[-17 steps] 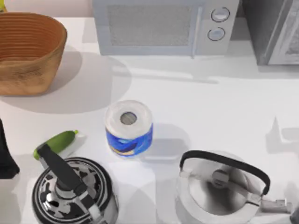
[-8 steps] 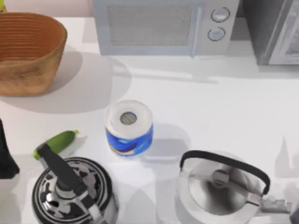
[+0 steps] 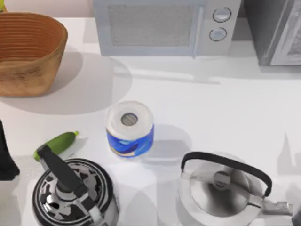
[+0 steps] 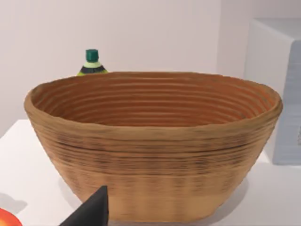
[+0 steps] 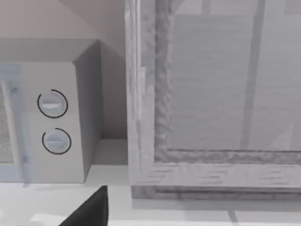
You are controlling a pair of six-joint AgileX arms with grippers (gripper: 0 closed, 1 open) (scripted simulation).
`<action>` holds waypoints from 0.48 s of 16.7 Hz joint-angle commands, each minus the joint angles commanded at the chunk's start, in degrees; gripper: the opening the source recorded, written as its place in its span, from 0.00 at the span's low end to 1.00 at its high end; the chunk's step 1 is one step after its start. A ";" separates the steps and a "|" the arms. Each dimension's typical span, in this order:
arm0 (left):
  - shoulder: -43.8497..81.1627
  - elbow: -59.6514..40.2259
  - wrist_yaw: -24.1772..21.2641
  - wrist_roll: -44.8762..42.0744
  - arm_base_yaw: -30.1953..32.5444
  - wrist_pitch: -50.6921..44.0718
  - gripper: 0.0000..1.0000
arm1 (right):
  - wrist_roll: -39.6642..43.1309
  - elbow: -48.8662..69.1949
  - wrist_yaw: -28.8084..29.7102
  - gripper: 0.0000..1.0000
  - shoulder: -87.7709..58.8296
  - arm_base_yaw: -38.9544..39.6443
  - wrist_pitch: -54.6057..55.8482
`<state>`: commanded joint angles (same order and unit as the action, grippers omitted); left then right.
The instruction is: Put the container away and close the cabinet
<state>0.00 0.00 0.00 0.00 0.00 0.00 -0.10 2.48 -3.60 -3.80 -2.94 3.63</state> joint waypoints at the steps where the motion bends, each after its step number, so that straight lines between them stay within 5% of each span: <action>1: 0.00 0.00 0.00 0.00 0.00 0.00 1.00 | -0.02 1.38 -2.33 1.00 -2.34 -2.00 2.44; 8: 0.00 0.00 0.00 0.00 0.00 0.00 1.00 | 0.77 13.88 -27.79 1.00 -33.51 -23.01 34.02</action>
<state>0.00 0.00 0.00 0.00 0.00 0.00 0.67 16.36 -31.39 -37.31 -25.95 37.65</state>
